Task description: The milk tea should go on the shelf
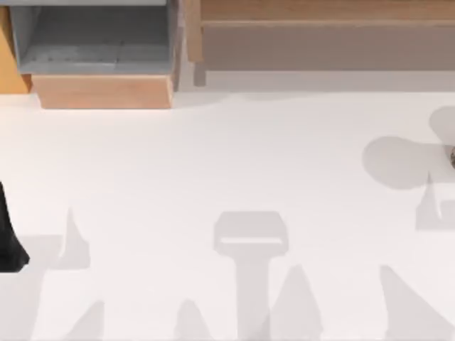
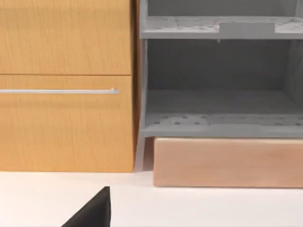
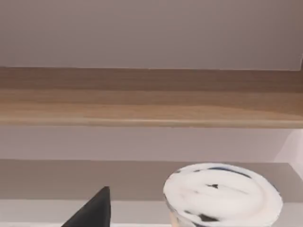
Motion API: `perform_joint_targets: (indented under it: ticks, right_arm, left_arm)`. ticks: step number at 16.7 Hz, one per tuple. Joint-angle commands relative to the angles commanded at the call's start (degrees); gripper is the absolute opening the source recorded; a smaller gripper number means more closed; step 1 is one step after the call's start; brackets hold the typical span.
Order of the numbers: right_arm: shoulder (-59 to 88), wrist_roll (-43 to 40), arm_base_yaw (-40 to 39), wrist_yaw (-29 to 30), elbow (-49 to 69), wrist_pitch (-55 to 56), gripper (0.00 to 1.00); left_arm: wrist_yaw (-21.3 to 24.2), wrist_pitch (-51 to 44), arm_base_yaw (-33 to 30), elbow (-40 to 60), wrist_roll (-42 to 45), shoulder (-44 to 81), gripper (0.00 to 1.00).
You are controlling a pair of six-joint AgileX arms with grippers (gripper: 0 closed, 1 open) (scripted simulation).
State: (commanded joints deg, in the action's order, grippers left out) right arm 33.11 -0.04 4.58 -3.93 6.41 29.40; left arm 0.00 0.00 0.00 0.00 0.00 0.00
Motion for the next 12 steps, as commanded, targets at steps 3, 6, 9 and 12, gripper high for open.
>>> perform_joint_targets:
  ticks: [3,6,9,12]
  right_arm:
    - [18.7,-0.2,1.5,-1.2,1.6,13.2,1.0]
    - [36.7,-0.4,2.7,-2.0,2.6,25.2,1.0]
    - [50.3,-0.8,3.5,-2.6,3.1,34.7,1.0]
    - [58.5,-1.1,4.0,-2.8,3.3,41.0,1.0]
  left_arm:
    - [0.0,0.0,0.0,0.0,0.0,0.0,1.0]
    - [0.0,0.0,0.0,0.0,0.0,0.0,1.0]
    - [0.0,0.0,0.0,0.0,0.0,0.0,1.0]
    - [0.0,0.0,0.0,0.0,0.0,0.0,1.0]
